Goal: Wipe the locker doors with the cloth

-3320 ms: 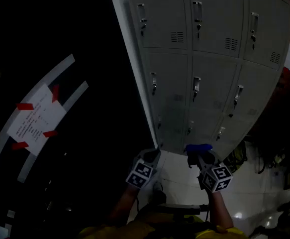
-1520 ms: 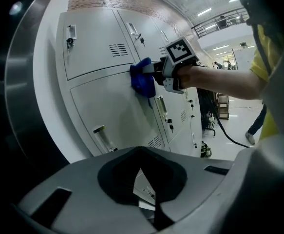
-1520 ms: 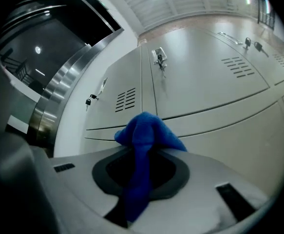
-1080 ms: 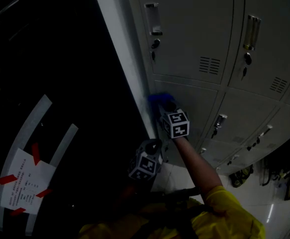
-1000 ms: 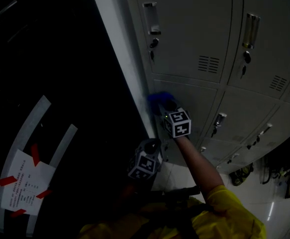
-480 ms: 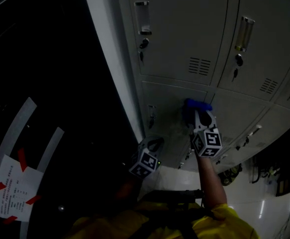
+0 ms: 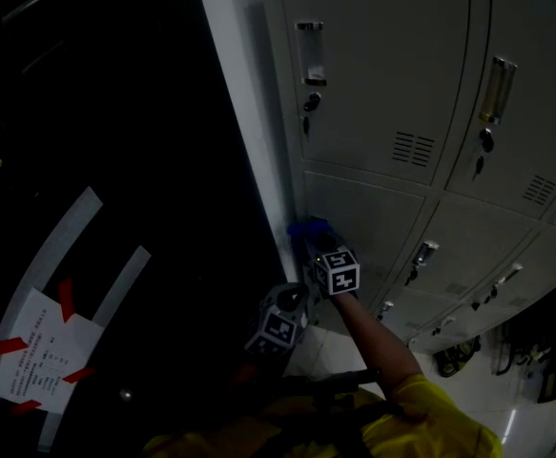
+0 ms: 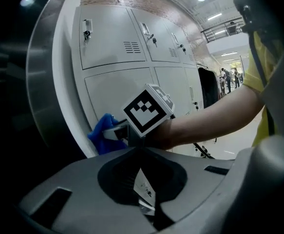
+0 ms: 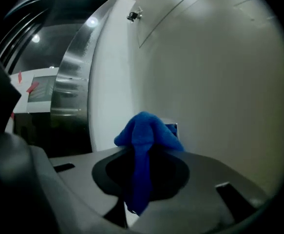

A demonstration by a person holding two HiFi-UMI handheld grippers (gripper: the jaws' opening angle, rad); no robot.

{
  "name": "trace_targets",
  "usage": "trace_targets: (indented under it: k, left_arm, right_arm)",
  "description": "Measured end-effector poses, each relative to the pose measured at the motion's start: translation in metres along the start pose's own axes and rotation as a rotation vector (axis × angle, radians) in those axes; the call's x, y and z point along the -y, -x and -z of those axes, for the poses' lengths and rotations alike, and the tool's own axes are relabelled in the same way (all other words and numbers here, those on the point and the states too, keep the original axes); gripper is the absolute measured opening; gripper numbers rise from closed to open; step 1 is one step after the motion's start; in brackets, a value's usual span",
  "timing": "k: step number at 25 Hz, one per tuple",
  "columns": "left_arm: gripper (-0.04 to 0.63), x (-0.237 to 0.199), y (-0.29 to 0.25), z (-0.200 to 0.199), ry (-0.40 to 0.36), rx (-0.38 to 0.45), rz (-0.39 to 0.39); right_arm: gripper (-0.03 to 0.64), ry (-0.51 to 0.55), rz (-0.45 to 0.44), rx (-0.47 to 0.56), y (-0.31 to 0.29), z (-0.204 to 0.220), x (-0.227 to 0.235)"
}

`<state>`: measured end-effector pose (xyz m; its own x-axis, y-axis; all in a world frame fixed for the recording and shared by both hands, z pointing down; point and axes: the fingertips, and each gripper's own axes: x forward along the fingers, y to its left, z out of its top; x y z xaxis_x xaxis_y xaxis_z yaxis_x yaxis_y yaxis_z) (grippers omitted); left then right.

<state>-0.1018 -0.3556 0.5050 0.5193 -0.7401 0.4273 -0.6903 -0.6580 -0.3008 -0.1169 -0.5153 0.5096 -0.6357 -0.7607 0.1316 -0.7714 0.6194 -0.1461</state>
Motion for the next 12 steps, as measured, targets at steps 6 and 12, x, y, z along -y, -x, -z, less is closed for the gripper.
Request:
trace_targets:
  k: [6, 12]
  left_arm:
    - [-0.008, -0.007, -0.008, 0.002, 0.011, 0.009, 0.005]
    - [-0.008, 0.004, -0.029, -0.023, -0.024, 0.078, 0.048]
  right_arm:
    - [0.066, -0.001, 0.111, 0.086, 0.044, -0.013, 0.037]
    - [0.064, 0.032, 0.403, 0.192, 0.181, -0.023, 0.127]
